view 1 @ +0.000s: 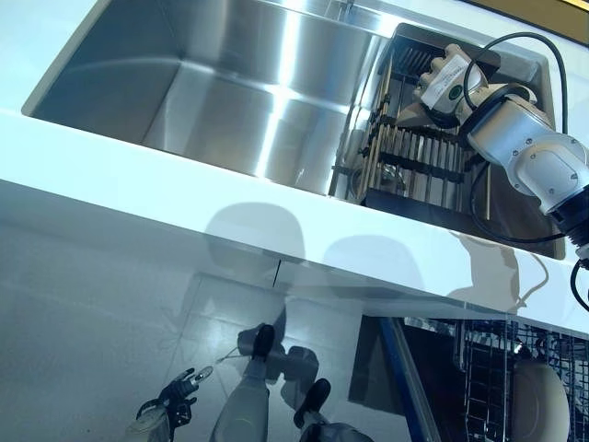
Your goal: Take plates into dishwasher
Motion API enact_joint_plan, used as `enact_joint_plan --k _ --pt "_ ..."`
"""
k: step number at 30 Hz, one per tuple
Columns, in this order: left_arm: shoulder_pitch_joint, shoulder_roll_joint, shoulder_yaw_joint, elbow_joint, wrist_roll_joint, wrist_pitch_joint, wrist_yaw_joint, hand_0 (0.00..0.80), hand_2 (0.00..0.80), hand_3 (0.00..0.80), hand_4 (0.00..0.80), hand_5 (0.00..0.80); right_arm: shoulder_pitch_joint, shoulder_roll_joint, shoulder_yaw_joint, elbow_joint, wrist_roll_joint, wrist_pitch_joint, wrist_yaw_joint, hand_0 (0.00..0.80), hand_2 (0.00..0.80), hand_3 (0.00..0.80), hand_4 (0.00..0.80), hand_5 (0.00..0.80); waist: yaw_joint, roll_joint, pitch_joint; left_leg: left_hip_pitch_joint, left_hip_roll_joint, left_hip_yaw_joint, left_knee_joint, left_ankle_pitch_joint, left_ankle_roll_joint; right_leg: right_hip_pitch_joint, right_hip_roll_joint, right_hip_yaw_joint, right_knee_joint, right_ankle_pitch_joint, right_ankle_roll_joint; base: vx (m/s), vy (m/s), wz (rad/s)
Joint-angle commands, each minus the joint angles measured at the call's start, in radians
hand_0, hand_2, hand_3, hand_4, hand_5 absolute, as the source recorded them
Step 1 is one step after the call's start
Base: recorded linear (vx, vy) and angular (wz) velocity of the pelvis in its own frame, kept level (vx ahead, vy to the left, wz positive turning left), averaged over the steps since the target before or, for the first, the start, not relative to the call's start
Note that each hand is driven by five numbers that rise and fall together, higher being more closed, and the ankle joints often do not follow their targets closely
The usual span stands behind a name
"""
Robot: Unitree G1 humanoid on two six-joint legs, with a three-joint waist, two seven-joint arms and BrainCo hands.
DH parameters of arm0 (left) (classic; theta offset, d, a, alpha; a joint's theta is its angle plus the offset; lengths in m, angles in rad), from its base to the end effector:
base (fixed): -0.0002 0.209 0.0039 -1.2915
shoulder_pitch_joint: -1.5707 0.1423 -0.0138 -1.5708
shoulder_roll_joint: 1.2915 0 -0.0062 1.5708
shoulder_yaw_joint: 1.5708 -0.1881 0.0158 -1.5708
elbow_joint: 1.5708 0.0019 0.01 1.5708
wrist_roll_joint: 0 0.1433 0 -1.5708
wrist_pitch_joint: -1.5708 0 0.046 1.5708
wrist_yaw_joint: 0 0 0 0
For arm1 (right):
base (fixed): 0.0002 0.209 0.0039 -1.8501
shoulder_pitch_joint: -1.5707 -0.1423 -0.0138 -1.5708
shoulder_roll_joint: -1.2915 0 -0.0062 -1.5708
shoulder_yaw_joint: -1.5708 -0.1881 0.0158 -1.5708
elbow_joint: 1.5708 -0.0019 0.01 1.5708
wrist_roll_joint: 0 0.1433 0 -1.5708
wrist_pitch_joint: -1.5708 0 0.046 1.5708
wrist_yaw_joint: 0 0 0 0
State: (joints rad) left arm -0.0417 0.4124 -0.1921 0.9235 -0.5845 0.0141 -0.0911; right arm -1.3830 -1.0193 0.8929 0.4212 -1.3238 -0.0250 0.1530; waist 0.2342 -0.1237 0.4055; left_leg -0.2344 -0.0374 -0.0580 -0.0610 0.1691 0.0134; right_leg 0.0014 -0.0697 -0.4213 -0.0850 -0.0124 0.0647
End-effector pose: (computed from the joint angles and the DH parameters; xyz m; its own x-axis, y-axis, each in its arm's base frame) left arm 0.1384 0.2634 -0.0827 0.6360 0.1162 -0.7629 -0.2067 0.9781 -0.0233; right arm 0.3291 -0.2016 0.3258 0.9375 0.2342 0.2573 0.3180 -0.8769 -0.3604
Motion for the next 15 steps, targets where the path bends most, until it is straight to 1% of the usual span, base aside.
enact_joint_plan --k 1,3,6,12,13,15 --pt "0.048 -0.006 -0.014 0.001 -0.020 -0.010 0.004 0.000 0.000 0.000 0.000 0.000 -0.064 -0.053 -0.025 0.012 0.010 0.114 -0.057 0.800 0.800 0.800 0.800 0.800 0.009 0.000 -0.047 0.103 -0.026 0.012 -0.026 -0.184 0.030 -0.056 0.047 -0.008 0.087 -0.045 -0.004 -0.004 -0.036 0.00" --pt "0.051 -0.005 -0.012 0.004 -0.015 -0.009 0.007 0.000 0.000 0.000 0.000 0.000 -0.066 -0.068 -0.029 0.004 0.046 0.127 -0.070 0.800 0.800 0.800 0.800 0.800 0.005 -0.004 -0.056 0.111 -0.025 0.011 -0.026 -0.187 0.030 -0.048 0.049 -0.004 0.084 -0.045 -0.004 0.001 -0.035 -0.01" --pt "0.060 -0.006 -0.003 0.015 0.002 -0.010 0.007 0.000 0.000 0.000 0.000 0.000 -0.075 -0.105 -0.044 -0.012 0.182 0.174 -0.116 0.800 0.800 0.800 0.800 0.800 -0.012 -0.015 -0.086 0.128 -0.026 0.008 -0.026 -0.190 0.032 -0.029 0.053 0.008 0.074 -0.043 -0.004 -0.003 -0.035 -0.02" --pt "0.082 -0.012 0.004 0.032 0.023 -0.019 -0.001 0.000 0.000 0.000 0.000 0.000 -0.098 -0.173 -0.063 -0.020 0.377 0.240 -0.197 0.800 0.800 0.800 0.800 0.800 -0.037 -0.024 -0.137 0.170 -0.026 0.018 -0.026 -0.204 0.033 0.011 0.060 0.039 0.057 -0.043 -0.003 -0.006 -0.006 -0.05" --pt "0.086 -0.014 0.005 0.036 0.029 -0.020 -0.002 0.000 0.000 0.000 0.000 0.000 -0.104 -0.190 -0.064 -0.021 0.398 0.250 -0.202 0.800 0.800 0.800 0.800 0.800 -0.044 -0.026 -0.147 0.170 -0.028 0.024 -0.026 -0.198 0.037 0.013 0.058 0.031 0.050 -0.035 -0.006 -0.039 -0.006 -0.22" --pt "0.096 -0.014 0.010 0.038 0.038 -0.018 -0.003 0.000 0.000 0.000 0.000 0.000 -0.106 -0.220 -0.071 -0.019 0.436 0.263 -0.221 0.800 0.800 0.800 0.800 0.800 -0.056 -0.029 -0.166 0.181 -0.027 0.030 -0.026 -0.203 0.038 0.024 0.059 0.038 0.042 -0.032 -0.004 -0.027 -0.021 -0.14"
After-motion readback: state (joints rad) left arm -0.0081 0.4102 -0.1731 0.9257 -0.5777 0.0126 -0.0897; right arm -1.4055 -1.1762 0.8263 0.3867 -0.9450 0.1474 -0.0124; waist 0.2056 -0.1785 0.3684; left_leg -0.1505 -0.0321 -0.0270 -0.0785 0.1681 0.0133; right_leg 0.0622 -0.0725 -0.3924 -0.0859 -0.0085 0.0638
